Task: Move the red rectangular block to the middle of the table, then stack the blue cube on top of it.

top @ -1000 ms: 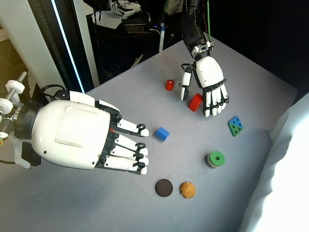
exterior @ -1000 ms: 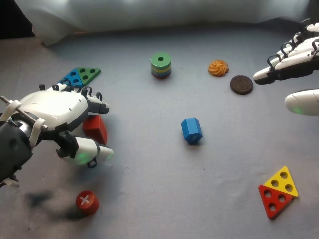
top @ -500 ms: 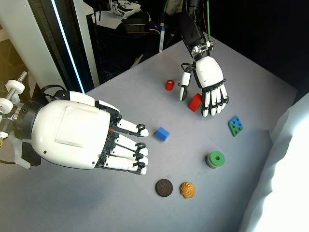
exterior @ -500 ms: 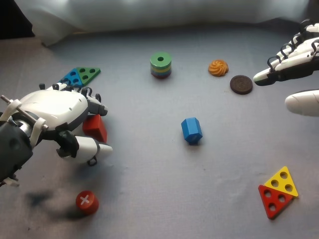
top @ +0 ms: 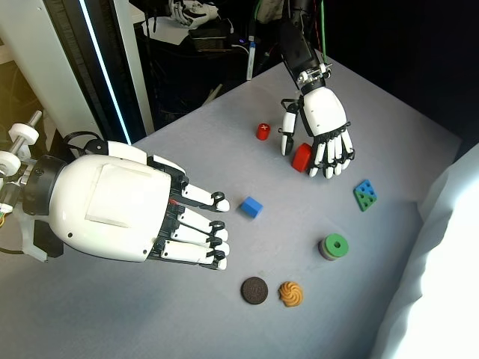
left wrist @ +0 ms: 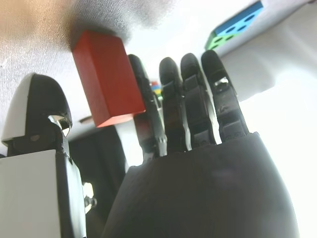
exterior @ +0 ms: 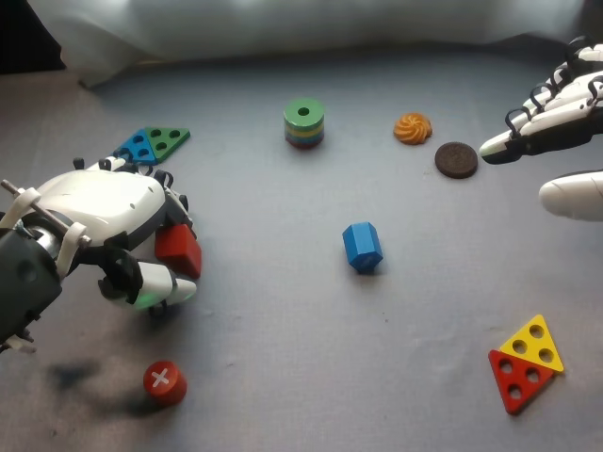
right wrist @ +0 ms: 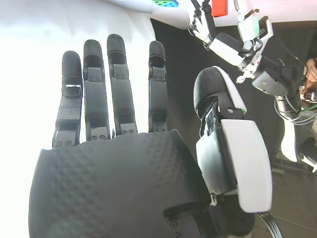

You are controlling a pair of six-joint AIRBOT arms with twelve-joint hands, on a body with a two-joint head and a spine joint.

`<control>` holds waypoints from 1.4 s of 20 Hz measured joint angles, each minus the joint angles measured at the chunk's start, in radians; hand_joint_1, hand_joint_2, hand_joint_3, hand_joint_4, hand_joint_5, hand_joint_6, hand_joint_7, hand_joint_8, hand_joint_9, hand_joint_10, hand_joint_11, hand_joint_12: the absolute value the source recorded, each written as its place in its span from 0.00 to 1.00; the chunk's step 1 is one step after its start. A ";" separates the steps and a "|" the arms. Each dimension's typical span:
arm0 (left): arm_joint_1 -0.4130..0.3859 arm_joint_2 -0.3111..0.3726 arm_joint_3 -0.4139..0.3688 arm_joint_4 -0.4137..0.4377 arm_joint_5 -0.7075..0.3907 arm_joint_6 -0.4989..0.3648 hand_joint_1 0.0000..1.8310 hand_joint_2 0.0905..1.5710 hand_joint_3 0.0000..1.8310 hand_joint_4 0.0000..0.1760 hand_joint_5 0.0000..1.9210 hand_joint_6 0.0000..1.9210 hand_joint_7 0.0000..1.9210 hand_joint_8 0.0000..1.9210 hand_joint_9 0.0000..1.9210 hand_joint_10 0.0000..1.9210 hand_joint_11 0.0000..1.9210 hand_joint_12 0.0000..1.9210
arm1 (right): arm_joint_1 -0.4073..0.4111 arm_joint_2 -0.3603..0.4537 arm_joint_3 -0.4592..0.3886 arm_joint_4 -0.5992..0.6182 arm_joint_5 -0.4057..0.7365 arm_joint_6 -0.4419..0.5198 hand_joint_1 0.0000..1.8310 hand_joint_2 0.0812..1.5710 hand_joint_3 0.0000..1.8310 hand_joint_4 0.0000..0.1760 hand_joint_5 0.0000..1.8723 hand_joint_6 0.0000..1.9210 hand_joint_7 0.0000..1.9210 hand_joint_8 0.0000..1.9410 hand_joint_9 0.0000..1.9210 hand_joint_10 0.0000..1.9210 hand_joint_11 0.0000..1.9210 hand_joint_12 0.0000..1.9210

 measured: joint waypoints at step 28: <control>-0.218 -0.020 -0.088 -0.293 -0.077 0.220 0.57 0.67 0.00 1.00 0.54 0.46 0.23 0.00 0.16 0.00 0.00 0.35 | 0.000 0.000 -0.012 -0.024 -0.007 0.000 0.03 0.84 0.00 0.00 0.25 0.00 0.25 0.00 0.20 0.00 0.00 0.42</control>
